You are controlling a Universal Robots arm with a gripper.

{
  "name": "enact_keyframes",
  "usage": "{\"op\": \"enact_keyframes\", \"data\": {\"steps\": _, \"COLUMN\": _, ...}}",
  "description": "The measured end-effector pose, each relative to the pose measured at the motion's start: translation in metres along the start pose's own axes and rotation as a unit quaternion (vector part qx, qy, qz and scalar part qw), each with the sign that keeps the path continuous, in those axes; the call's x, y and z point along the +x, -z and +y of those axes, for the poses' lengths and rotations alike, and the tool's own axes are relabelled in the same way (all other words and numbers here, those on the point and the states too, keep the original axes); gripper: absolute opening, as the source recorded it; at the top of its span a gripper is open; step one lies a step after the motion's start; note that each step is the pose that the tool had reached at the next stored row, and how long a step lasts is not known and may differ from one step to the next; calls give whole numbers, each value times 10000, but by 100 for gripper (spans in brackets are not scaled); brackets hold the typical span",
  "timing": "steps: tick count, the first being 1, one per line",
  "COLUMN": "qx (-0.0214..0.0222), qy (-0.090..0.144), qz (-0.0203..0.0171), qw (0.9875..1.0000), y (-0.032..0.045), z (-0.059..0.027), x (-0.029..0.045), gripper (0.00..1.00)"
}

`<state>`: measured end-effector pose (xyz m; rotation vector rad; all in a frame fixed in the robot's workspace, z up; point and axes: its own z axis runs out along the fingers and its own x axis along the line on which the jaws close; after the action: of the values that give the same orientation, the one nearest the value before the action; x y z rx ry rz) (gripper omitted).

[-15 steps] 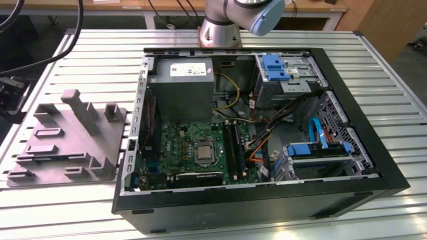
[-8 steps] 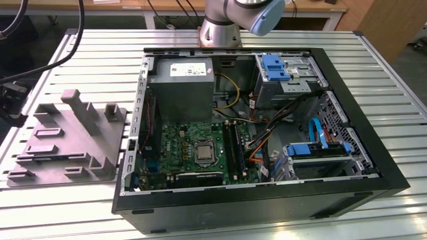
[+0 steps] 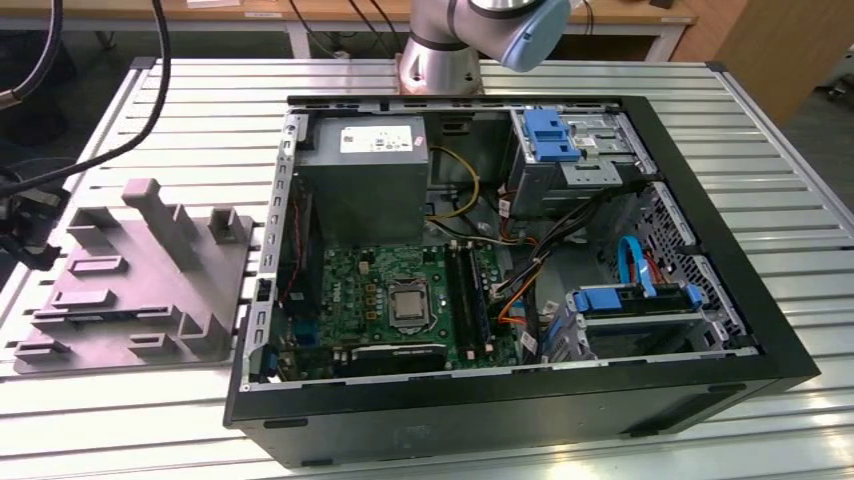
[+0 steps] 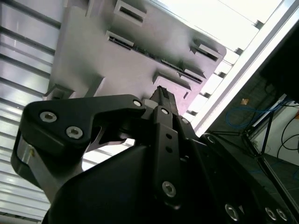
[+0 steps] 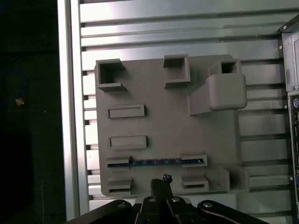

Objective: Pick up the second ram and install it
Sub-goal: 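Reach for the second ram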

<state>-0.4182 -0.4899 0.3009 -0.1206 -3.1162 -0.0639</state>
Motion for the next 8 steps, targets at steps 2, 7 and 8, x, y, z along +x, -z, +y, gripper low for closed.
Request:
{"op": "enact_keyframes", "data": {"steps": 2, "qx": 0, "qy": 0, "qz": 0, "qw": 10000, "y": -36, "z": -18, "x": 6, "gripper": 10}}
{"op": "enact_keyframes", "data": {"steps": 7, "qx": 1, "qy": 0, "qz": 1, "qw": 10000, "y": -84, "z": -35, "x": 13, "gripper": 10}}
{"op": "enact_keyframes", "data": {"steps": 8, "qx": 0, "qy": 0, "qz": 0, "qw": 10000, "y": -87, "z": -35, "x": 14, "gripper": 10}}
